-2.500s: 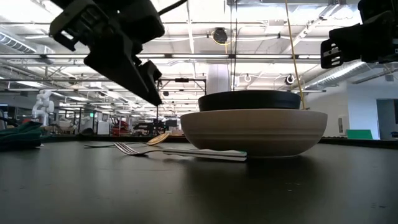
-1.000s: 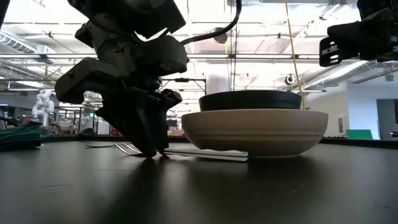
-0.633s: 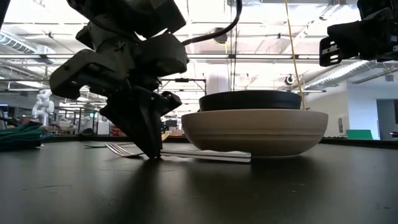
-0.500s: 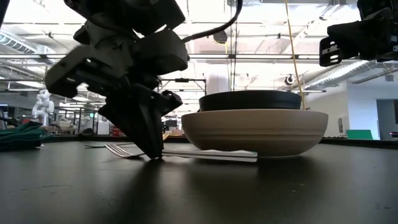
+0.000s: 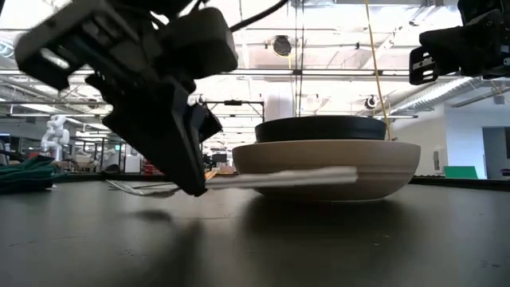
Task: Set table place
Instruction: Put the fork to the right of the plate
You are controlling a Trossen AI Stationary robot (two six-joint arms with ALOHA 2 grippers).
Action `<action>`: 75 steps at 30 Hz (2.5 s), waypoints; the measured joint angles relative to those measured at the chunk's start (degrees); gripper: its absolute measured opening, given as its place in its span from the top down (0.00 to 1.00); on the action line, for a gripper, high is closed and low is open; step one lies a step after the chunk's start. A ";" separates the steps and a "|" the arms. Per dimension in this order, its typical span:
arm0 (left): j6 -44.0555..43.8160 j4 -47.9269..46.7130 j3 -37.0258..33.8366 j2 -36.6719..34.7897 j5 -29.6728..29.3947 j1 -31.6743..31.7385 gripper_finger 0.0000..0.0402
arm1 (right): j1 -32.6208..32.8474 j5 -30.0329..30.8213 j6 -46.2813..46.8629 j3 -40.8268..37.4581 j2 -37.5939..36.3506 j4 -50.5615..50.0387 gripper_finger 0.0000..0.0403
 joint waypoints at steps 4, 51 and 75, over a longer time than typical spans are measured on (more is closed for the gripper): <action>-4.63 3.44 0.00 0.00 -0.75 -1.28 0.95 | 0.01 0.00 -0.02 0.01 0.00 0.02 1.00; -17.84 16.19 0.07 5.84 -10.32 -7.43 0.88 | 0.02 0.00 -0.35 0.00 -0.33 1.94 1.00; 2.93 14.04 0.00 -5.85 -11.07 -7.79 0.86 | 0.00 0.00 0.11 0.00 -0.33 1.92 1.00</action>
